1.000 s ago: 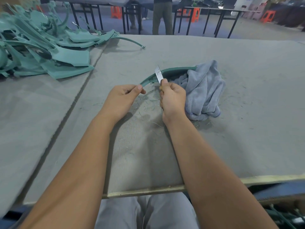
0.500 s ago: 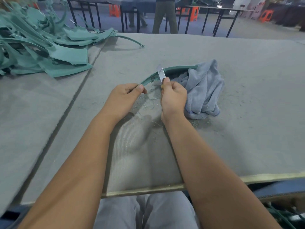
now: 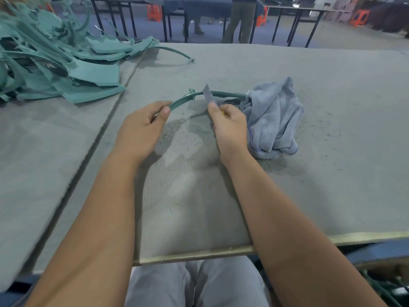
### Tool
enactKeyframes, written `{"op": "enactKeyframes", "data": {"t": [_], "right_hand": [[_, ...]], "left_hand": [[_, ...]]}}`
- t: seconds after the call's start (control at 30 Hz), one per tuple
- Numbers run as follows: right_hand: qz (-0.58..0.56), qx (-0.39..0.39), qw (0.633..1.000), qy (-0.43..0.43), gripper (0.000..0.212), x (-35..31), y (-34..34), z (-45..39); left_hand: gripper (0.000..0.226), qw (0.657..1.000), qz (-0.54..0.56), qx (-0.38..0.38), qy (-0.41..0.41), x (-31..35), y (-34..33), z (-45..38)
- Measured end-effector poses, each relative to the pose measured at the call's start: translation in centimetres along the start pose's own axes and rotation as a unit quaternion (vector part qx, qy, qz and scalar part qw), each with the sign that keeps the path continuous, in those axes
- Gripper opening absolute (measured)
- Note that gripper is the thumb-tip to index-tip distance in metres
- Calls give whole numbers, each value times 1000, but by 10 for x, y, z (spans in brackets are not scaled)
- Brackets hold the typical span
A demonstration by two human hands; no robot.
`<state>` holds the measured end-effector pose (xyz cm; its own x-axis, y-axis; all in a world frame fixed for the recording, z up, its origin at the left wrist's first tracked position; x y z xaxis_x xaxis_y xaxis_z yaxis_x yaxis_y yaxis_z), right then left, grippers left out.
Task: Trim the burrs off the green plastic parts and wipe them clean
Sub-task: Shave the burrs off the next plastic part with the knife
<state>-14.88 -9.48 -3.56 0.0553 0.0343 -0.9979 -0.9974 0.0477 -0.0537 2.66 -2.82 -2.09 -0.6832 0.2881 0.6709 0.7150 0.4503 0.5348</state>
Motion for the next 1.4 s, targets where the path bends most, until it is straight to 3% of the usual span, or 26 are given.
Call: {"op": "enactKeyframes", "data": {"t": [0.1,0.23,0.3,0.47,0.6,0.7,1.0,1.3,1.4], "right_hand": [[92,-39,994,36,15,-1,-3,4],[178,-25,980,84,15,-1,-2,3],[199,-29,975,99,14,-1,-3,2],[187,-34,974,127,25,-6,-2,4],[28,25,999,19,30,-5,12,-3],[-62,35,996,-56,28,-3,17,-4],[33,63,995,-69,30,3,18,-10],[-60,2,990,-129,32,5,16,-9],[-18,-11,993,-112,33,6,9,-7]], "left_hand": [[24,995,-100,-4,-11,-1,6,-3],[28,989,-148,-5,-21,6,-2,-8],[35,988,-151,-1,-19,10,-4,-5],[28,969,-236,55,-40,13,1,-9],[26,964,-254,73,-10,7,0,-10],[26,965,-255,60,-22,11,-5,-7],[31,962,-266,56,-41,13,-13,-4],[33,960,-271,60,-30,12,-15,-3],[32,959,-275,43,-49,15,-21,-3]]}}
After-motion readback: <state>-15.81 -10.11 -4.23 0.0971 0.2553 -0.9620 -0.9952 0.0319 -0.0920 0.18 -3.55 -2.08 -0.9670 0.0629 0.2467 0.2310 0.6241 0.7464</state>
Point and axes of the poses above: each hand's wrist, its own z-axis away from the middle knuckle, its own y-axis out of the back of the hand, x = y × z, the point moved 4 cm from there along -z, towards the middle knuckle, and after that the axes turned 11 degrees about -y, right-handed, at the moved point
